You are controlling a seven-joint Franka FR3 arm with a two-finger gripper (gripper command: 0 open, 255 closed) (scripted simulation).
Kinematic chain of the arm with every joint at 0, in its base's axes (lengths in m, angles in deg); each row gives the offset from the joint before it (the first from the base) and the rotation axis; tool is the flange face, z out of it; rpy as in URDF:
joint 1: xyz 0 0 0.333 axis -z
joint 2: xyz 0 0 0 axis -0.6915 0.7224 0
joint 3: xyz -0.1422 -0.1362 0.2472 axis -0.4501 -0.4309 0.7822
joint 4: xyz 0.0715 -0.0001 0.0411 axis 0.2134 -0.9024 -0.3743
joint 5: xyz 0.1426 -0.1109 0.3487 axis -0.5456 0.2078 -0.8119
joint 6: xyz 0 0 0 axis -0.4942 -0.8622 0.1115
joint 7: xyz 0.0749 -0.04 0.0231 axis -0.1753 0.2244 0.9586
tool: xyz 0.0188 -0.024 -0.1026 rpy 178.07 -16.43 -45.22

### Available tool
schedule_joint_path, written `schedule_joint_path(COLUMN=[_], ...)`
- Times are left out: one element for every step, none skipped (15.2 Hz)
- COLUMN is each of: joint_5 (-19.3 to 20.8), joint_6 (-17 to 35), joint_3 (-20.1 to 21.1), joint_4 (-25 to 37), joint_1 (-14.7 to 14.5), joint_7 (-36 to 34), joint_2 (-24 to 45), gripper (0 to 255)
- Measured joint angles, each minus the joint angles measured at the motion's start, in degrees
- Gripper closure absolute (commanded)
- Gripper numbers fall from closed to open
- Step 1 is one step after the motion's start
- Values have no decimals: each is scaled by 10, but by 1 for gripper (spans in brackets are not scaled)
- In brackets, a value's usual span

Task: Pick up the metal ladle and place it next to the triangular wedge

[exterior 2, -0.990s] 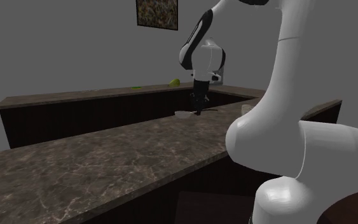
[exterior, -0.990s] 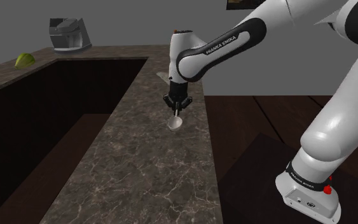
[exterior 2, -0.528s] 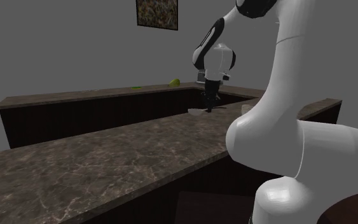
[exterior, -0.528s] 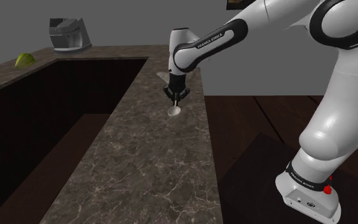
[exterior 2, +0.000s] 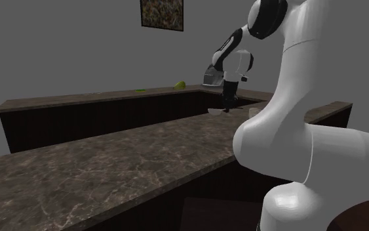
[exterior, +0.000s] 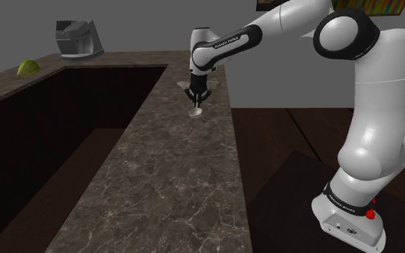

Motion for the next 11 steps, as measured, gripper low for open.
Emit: schedule_joint_path(joint_5=[5,10,14,19,25,30,35,38,42,43,44], joint_6=[-9,-22,-32,-48,-62,-76,-96,-112,-127,-131,-129], joint_3=[-5,-9,-12,-16,-21,-25,-30,-34,-37,-39,-40], joint_4=[27,56,81,116,156,192,242,277,315,329,332], joint_1=[1,0,0,-3,-7,-11,-17,-18,-24,-26,-26], joint_7=[6,12,18,23,28,33,40,48,52,54,56], joint_2=[18,37,52,72,98,122,151,171,193,203,209], gripper=[255,255,255,255,255,255,255,255,255,255,255])
